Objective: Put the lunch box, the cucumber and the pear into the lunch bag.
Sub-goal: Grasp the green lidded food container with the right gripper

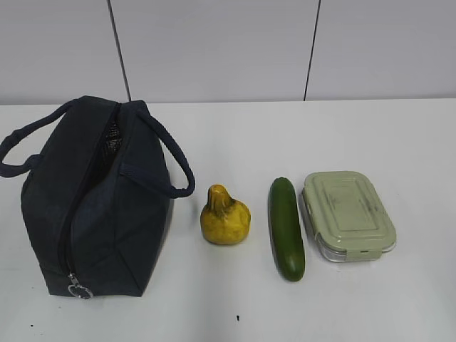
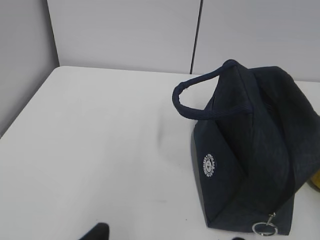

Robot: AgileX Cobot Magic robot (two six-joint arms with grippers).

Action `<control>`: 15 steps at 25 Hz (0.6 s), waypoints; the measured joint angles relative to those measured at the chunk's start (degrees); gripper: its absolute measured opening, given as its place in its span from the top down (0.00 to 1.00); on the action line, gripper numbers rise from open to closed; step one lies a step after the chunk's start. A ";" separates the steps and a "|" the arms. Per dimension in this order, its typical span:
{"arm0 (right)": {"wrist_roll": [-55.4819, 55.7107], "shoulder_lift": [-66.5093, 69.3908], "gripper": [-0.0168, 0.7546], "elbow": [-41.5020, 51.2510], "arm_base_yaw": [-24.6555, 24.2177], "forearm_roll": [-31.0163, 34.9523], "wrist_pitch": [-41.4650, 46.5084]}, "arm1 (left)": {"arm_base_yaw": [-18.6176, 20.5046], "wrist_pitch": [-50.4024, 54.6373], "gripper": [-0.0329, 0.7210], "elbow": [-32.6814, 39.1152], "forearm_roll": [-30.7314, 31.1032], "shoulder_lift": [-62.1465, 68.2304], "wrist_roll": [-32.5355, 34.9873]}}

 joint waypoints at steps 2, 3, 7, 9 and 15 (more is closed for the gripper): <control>0.74 3.96 0.38 -0.74 0.00 0.12 -1.37 | 0.00 0.00 0.38 0.00 0.00 0.00 0.00; 0.89 5.79 0.38 -1.04 0.00 0.39 -2.31 | 0.00 0.00 0.38 0.00 0.00 0.00 0.00; 1.36 15.22 0.38 -3.25 0.00 2.69 -7.43 | 0.00 0.00 0.38 0.00 0.00 0.00 0.00; 1.36 20.54 0.38 -5.53 0.00 3.19 -8.77 | 0.00 0.00 0.38 0.00 0.00 0.00 0.00; 1.36 39.81 0.38 -15.11 0.00 3.83 -9.43 | 0.00 0.00 0.38 0.00 0.00 0.00 0.00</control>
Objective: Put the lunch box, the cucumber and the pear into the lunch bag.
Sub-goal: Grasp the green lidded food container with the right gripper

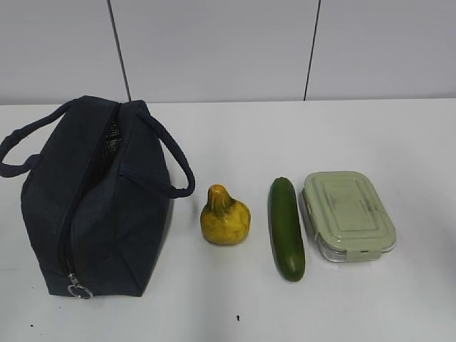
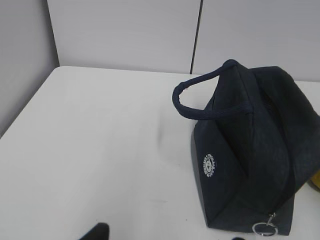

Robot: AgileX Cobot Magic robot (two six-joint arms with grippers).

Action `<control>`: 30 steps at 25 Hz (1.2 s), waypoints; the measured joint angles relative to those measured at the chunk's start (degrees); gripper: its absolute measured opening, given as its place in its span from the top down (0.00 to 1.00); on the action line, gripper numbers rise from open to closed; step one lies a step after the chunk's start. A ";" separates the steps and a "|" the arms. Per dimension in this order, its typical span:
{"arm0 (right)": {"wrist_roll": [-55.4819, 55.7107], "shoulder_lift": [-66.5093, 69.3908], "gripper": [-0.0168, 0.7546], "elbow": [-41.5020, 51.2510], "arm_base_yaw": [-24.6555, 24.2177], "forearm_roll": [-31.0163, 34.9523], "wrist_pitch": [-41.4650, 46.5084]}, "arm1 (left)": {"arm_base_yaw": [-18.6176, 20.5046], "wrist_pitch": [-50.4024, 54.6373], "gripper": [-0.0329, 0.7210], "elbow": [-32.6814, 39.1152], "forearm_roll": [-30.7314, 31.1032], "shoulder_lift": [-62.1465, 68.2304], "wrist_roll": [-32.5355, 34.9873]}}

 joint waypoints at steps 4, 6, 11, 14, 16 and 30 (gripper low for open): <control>-0.64 12.22 0.38 -8.79 0.00 0.11 0.00 | 0.00 0.00 0.38 0.00 -0.04 0.00 0.00; -0.86 16.51 0.38 -12.25 0.00 -0.49 -0.29 | 0.00 0.00 0.38 0.00 -0.04 0.00 0.00; -1.01 24.93 0.38 -18.63 0.00 -4.45 -1.37 | 0.00 0.00 0.38 0.00 -0.04 0.00 0.00; -1.04 27.94 0.38 -19.75 0.00 -4.81 -4.04 | 0.00 0.00 0.38 0.00 -0.04 0.00 0.00; -1.37 30.07 0.38 -20.87 -0.30 -4.55 -4.20 | 0.00 0.00 0.38 0.00 -0.04 0.00 0.00; -39.26 48.57 0.38 -24.46 -20.18 39.04 9.00 | 0.00 0.00 0.38 0.00 -0.04 0.00 0.00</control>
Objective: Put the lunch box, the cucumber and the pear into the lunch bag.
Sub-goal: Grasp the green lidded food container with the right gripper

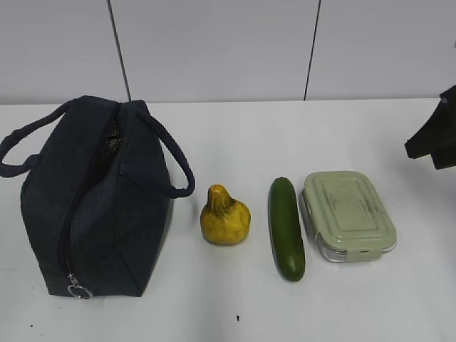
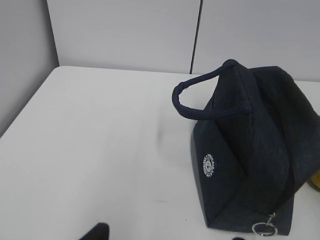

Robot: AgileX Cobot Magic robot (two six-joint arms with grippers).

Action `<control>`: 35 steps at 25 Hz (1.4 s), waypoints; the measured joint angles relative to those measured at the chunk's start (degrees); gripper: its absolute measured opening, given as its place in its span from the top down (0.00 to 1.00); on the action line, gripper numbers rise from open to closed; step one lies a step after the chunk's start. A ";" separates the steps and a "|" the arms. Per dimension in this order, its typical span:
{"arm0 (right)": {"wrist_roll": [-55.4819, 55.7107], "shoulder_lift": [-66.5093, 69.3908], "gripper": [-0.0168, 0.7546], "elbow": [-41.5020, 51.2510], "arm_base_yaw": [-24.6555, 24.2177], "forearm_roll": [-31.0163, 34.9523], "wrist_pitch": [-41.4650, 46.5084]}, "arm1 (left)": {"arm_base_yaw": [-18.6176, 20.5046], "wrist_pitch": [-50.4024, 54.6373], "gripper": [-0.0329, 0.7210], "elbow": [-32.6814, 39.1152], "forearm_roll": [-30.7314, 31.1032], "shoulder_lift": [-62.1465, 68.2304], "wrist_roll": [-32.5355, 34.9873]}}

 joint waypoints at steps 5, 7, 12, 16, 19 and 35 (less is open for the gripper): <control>-9.20 7.76 0.38 -0.23 -4.55 10.91 3.50 | 0.00 0.00 0.38 0.00 0.00 0.00 0.00; -10.34 9.59 0.38 -0.23 -4.88 12.14 3.50 | 0.00 0.00 0.38 0.00 0.00 0.00 0.00; -11.60 12.07 0.38 -0.23 -4.88 11.81 3.50 | 0.00 0.00 0.38 0.00 0.00 0.00 0.00; -13.92 12.45 0.38 0.99 -4.88 12.98 3.50 | 0.00 0.00 0.38 0.00 0.00 0.00 0.00; -14.49 12.79 0.38 1.52 -4.88 12.93 3.50 | 0.00 0.00 0.38 0.00 0.00 0.00 0.00; -20.78 20.62 0.38 1.55 -2.51 13.66 3.28 | 0.00 0.00 0.38 0.00 -0.02 0.00 0.00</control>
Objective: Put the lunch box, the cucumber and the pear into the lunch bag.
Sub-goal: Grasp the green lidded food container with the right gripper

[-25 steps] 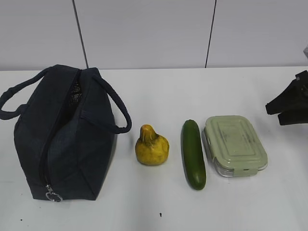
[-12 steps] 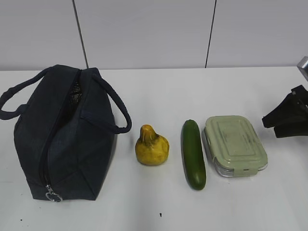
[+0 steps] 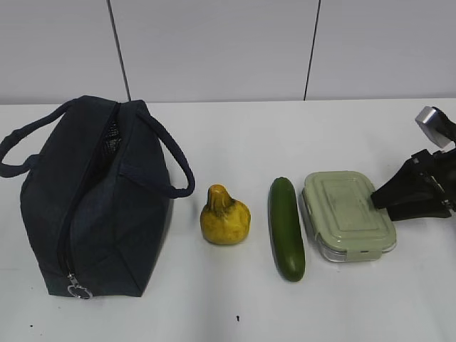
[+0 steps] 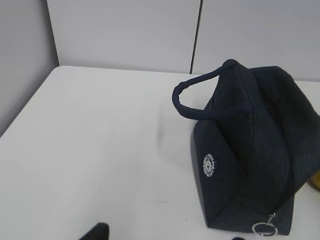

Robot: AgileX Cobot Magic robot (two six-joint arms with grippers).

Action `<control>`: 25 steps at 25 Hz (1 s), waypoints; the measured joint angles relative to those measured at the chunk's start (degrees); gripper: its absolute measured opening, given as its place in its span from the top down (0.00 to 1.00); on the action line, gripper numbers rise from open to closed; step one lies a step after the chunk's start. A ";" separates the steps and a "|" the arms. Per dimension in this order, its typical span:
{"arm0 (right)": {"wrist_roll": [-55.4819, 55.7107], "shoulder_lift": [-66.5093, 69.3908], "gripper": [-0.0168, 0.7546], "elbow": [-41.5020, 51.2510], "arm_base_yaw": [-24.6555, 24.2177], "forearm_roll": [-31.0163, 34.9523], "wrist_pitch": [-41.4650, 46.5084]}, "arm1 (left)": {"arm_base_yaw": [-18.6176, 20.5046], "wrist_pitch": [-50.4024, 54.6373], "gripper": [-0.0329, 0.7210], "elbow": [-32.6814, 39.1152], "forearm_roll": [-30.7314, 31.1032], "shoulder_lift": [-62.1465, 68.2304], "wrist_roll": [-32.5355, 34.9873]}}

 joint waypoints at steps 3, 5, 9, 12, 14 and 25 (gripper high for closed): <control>-0.70 0.00 0.38 0.00 0.00 0.72 0.00 | 0.00 0.00 0.38 0.00 0.00 0.00 0.00; -1.02 0.00 0.38 0.00 0.00 0.87 0.00 | 0.00 0.00 0.38 0.00 0.00 0.00 0.00; -1.50 0.00 0.38 0.00 0.00 0.87 0.00 | 0.00 0.00 0.38 0.00 0.00 0.00 0.00; -1.63 0.00 0.37 0.00 0.00 0.12 0.00 | 0.00 0.00 0.38 0.00 0.00 0.00 0.00; -1.63 0.00 0.34 0.00 0.00 0.12 0.00 | 0.00 0.00 0.38 0.00 0.00 0.00 0.00; -1.74 2.11 0.23 -0.19 0.00 2.04 0.00 | 0.00 0.00 0.38 0.00 0.00 0.00 0.00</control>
